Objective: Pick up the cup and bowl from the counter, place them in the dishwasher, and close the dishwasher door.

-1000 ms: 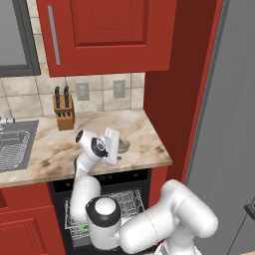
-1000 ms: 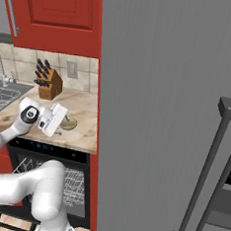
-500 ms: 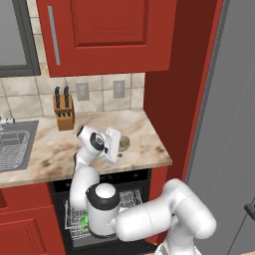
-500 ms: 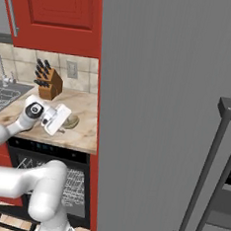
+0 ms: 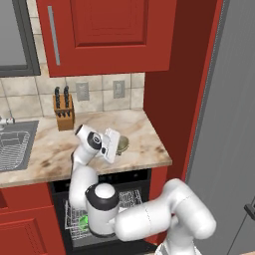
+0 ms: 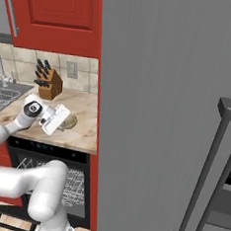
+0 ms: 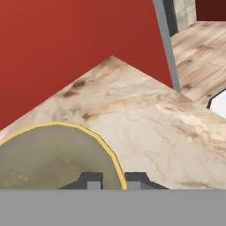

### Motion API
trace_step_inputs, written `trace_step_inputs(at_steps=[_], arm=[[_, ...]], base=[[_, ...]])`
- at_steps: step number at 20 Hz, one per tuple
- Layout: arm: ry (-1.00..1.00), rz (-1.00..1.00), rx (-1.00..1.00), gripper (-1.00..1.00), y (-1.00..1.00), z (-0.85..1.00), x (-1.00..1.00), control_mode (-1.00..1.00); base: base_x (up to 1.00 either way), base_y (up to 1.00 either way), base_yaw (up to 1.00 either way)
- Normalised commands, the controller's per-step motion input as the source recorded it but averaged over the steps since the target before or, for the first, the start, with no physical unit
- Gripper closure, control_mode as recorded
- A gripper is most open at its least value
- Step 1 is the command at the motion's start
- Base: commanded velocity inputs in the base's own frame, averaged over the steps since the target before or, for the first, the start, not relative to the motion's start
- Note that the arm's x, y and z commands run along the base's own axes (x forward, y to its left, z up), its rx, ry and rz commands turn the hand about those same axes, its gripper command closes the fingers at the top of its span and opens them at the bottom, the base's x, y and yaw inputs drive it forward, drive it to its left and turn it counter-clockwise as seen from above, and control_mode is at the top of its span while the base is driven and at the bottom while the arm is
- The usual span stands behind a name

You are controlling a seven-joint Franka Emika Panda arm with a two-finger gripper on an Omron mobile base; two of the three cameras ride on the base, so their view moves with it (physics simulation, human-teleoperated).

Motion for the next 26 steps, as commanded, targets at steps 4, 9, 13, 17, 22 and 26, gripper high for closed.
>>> trace_step_inputs(at_steps=[4,9,13,17,22,26], arm=[[-0.23,0.0,0.0,1.0,0.41,0.0,-0.92,-1.0],[-0.25,0.0,0.0,1.0,0.48,0.0,-1.0,-1.0],[-0.23,0.0,0.01,1.0,0.25,-0.01,-1.0,-1.0],[-0.17,0.0,0.01,1.0,0.08,-0.15,-0.96,-1.0],[-0.11,0.01,0.02,1.0,0.09,-0.37,-0.92,-1.0],[-0.03,0.05,0.0,1.0,0.12,-0.67,-0.69,-1.0]], base=[[0.0,0.0,0.0],[0.0,0.0,0.0],[0.0,0.0,0.0],[0.0,0.0,0.0],[0.0,0.0,0.0],[0.0,0.0,0.0]])
